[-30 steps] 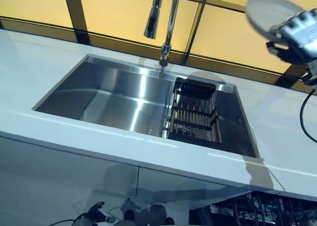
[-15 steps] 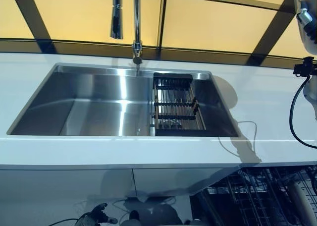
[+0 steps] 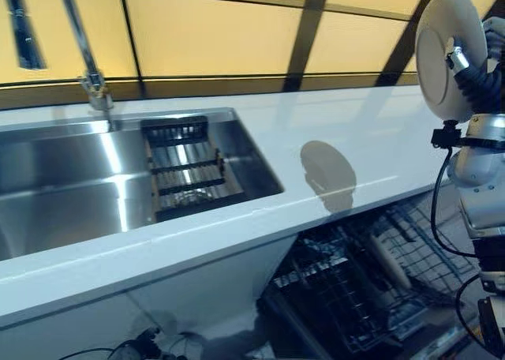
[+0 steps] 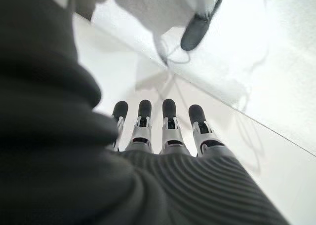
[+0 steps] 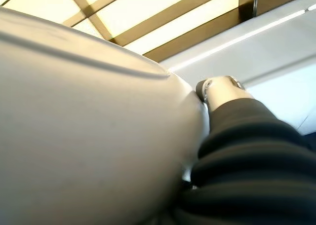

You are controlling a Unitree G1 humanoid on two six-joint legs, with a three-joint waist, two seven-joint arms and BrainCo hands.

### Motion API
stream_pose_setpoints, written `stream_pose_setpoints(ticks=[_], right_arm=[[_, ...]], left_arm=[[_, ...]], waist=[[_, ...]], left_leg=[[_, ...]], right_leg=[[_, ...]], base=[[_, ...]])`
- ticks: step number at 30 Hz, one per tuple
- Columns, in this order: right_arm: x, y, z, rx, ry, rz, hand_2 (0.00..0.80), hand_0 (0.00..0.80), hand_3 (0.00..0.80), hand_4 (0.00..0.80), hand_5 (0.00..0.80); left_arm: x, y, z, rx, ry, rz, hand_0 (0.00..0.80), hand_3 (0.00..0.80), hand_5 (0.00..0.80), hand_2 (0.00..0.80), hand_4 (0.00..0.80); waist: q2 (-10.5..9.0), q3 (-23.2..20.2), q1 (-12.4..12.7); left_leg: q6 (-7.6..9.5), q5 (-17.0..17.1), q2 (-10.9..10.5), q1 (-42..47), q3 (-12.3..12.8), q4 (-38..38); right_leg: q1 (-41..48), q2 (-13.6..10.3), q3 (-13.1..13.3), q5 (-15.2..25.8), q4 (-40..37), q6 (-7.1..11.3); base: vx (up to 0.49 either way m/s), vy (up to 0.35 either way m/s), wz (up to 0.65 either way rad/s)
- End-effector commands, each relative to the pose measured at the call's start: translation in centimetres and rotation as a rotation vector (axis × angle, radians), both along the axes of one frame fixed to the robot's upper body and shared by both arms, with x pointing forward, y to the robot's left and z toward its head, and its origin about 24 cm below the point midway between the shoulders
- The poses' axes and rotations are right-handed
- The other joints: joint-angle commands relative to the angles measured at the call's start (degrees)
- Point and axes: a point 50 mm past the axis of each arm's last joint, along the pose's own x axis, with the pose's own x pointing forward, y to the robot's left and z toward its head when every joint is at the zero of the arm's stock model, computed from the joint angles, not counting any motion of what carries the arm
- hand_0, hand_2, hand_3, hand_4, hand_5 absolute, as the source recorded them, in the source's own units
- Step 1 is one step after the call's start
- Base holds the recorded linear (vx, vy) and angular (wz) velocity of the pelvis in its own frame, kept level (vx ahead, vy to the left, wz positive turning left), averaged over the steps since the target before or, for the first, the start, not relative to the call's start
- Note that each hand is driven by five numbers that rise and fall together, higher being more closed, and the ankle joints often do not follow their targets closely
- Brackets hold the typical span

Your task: Take plates into dishwasher

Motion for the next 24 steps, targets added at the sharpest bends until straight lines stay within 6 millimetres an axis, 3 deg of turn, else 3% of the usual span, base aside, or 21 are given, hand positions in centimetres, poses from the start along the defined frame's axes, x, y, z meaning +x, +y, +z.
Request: stream_pose_setpoints(ticks=[1,4,8,14,24], right_arm=[[-1.2,-1.1,3.1,0.086,-0.128,0.034,0.800,0.800,0.800,0.800,0.800],[-1.5,-1.1,3.0,0.092,-0.119,0.039,0.800,0.800,0.800,0.800,0.800],[-1.7,-1.3,2.7,0.089,-0.079,0.028,0.800,0.800,0.800,0.800,0.800],[-1.4,-1.7,1.4,0.074,0.017,0.026,0.800,0.800,0.800,0.800,0.800],[-1.2,-1.3,-1.5,0.031,0.193,0.131,0.800,0.800,0.800,0.800,0.800]], left_arm=[[2.4,0.9,1.0,0.030,-0.079,0.013,0.000,0.000,0.000,0.000,0.000],[3.2,0.4,1.2,0.011,-0.102,-0.004,0.000,0.000,0.000,0.000,0.000],[3.3,-1.2,0.7,-0.042,-0.121,0.001,0.000,0.000,0.000,0.000,0.000],[2.8,-2.8,0.1,-0.068,-0.105,-0.051,0.000,0.000,0.000,0.000,0.000],[4.7,-2.9,0.7,-0.077,-0.153,-0.006,0.000,0.000,0.000,0.000,0.000]], waist=[[0.28,1.7,-1.0],[0.18,2.4,-1.3],[0.31,3.2,-2.1],[1.77,3.9,-4.4],[4.94,6.1,-9.2]], left_leg=[[3.16,-5.4,-3.1,-2.4,-1.2,1.6],[1.14,-3.9,-0.7,-5.5,-1.8,3.3],[-0.48,-1.1,0.8,-7.9,-2.4,4.1],[-2.24,0.3,1.3,-7.8,-3.2,2.7],[-3.85,1.9,1.8,-8.1,-2.7,0.2]], right_leg=[[0.7,-1.7,3.0,-5.5,4.3,-0.12],[1.5,1.0,3.6,-9.2,1.8,-1.04],[1.4,3.1,4.2,-10.3,-0.2,-1.93],[0.3,3.7,6.0,-11.1,-0.8,-3.12],[-3.8,3.9,8.3,-9.7,-2.3,-4.02]], base=[[-0.172,-0.419,-0.58],[-0.160,-0.342,-0.38],[-0.172,-0.244,-0.27],[-0.102,-0.102,-0.06],[-0.100,-0.013,-0.05]])
